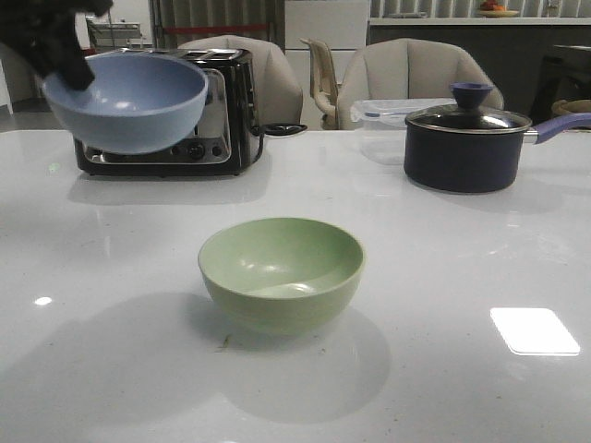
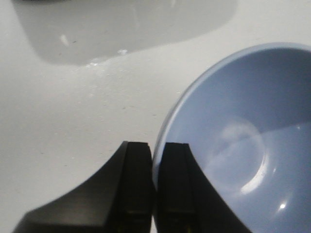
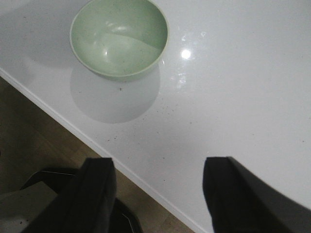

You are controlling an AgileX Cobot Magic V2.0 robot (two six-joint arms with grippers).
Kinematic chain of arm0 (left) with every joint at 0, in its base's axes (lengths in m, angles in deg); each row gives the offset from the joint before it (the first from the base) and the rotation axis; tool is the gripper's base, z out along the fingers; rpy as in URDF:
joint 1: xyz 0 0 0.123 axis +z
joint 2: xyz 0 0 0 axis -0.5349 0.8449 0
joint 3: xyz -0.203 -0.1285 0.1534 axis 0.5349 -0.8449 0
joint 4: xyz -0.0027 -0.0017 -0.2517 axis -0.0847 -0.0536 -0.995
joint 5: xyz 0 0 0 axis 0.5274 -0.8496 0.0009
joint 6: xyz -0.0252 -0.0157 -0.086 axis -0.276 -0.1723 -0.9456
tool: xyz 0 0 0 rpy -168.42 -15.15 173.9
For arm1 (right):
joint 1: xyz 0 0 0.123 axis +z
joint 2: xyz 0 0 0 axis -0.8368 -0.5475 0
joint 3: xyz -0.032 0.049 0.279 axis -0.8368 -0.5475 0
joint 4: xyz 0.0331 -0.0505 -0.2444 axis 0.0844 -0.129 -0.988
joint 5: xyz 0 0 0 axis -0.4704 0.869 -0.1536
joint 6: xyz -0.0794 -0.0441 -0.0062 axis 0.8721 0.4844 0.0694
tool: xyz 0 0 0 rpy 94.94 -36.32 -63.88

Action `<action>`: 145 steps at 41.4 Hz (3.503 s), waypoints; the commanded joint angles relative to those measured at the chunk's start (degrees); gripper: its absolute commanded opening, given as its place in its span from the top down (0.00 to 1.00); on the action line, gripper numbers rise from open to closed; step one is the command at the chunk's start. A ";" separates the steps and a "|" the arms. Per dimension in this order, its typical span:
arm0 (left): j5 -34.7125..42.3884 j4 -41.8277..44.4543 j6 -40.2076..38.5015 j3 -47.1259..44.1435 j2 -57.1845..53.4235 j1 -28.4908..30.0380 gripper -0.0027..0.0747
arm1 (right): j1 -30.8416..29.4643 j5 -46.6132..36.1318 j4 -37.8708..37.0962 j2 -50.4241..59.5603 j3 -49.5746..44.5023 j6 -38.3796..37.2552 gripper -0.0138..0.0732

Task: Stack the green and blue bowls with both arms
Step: 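Lift the blue bowl and carry it over the green bowl, then lower the blue bowl into the green bowl and open the left gripper, then raise the left gripper away from the stacked bowls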

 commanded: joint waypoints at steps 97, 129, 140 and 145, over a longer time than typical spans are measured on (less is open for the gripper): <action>9.78 -1.93 2.65 -15.32 -20.06 -26.36 0.43 | -0.11 -3.06 -0.58 0.28 1.59 0.21 0.27; 4.83 13.05 -15.81 -31.40 -49.20 -34.86 0.43 | -0.11 -3.06 -0.58 0.28 1.59 0.21 0.27; 8.91 13.14 -12.68 -35.46 -50.44 -34.86 0.43 | -0.11 -2.98 -0.63 0.16 1.59 0.21 0.27; 9.31 13.14 -12.51 -35.91 -50.32 -34.86 0.43 | -0.11 -3.26 -0.63 0.04 1.59 0.21 0.27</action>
